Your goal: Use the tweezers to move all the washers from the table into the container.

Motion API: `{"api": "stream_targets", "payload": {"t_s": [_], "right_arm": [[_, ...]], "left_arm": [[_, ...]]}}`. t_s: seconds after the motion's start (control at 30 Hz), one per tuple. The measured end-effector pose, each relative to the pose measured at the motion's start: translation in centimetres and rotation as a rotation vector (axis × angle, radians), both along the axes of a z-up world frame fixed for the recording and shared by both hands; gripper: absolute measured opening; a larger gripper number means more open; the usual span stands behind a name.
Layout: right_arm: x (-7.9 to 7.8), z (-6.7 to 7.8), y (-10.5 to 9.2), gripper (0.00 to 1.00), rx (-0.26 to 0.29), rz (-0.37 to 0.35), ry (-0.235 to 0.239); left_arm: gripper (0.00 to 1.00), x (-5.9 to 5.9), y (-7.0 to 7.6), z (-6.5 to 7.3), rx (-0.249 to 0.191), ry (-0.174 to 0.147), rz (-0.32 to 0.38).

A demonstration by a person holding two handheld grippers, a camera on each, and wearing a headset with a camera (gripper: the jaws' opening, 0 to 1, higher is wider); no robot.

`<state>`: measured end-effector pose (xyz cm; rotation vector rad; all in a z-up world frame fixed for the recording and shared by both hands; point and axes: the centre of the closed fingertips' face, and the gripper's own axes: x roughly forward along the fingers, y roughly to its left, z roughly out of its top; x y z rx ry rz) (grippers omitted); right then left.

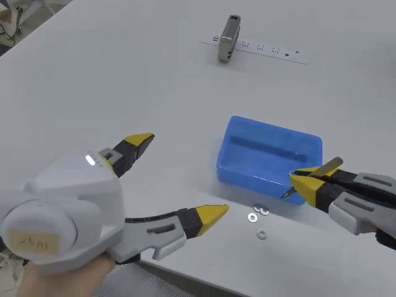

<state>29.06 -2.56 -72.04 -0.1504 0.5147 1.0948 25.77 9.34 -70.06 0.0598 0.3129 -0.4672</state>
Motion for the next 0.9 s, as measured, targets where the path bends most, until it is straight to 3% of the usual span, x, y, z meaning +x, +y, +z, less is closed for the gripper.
{"api": "stream_targets", "payload": {"t_s": [0.27, 0.33, 0.63, 0.9], "right_arm": [[-2.0, -3.1, 0.5, 0.02, -0.021, 0.023, 0.075], [-2.3, -3.4, 0.7, 0.02, -0.003, 0.028, 0.098], [-3.0, -5.1, 1.0, 0.03, -0.053, 0.072, 0.095], [-3.3, -5.6, 1.1, 0.03, -0.086, 0.100, 0.067]], "left_arm": [[0.86, 0.0, 0.0, -0.1, 0.003, 0.003, -0.003], [0.87, -0.1, -0.1, 0.0, -0.002, 0.002, -0.004], [0.87, -0.1, -0.1, 0.0, -0.005, 0.000, -0.004], [0.87, 0.0, -0.1, 0.0, -0.004, -0.002, -0.004]]}}
